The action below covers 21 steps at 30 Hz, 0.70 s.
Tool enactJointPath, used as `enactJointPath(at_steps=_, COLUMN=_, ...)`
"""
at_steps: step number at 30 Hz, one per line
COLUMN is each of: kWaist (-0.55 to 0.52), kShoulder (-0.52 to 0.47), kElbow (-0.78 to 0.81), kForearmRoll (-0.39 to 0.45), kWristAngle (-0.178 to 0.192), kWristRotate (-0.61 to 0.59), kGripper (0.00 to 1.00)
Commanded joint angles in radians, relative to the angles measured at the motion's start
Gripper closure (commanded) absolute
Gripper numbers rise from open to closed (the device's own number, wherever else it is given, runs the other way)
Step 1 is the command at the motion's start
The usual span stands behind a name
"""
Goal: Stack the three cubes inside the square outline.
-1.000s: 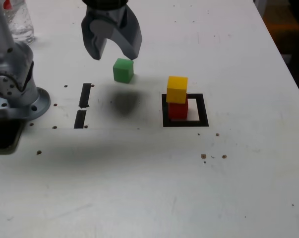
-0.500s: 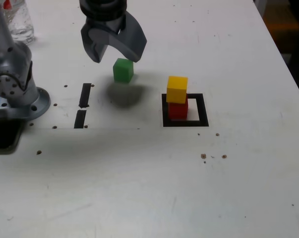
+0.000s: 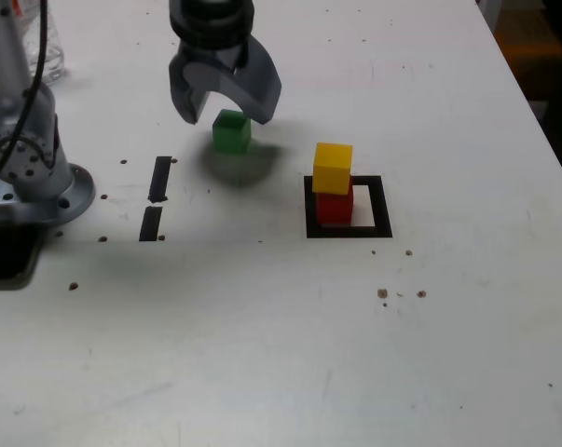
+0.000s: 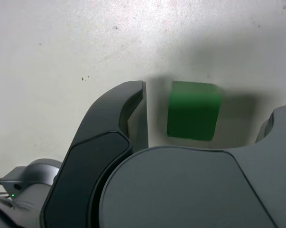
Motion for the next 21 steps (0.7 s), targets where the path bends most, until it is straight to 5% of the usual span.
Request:
enactJointPath(at_steps=1, kWaist=0.009, kShoulder=0.015, kElbow=0.004, kForearmRoll=-0.015, kWristAngle=-0.006, kWristRotate=0.002, kGripper=0.06)
enactJointPath(at_steps=14, kWaist=0.074, kShoulder=0.135, kElbow=0.003, kForearmRoll=-0.077, kWristAngle=-0.039, kWristRotate=0.038, kGripper=0.13)
enactJointPath(at_steps=18, kWaist=0.084, kShoulder=0.134, kElbow=0.004, kForearmRoll=-0.083, kWristAngle=-0.043, kWristRotate=0.038, kGripper=0.30)
enactJointPath(at_steps=21, kWaist=0.093, kShoulder=0.131, kElbow=0.009, kForearmRoll=-0.099, kWristAngle=-0.059, kWristRotate=0.038, kGripper=0.56)
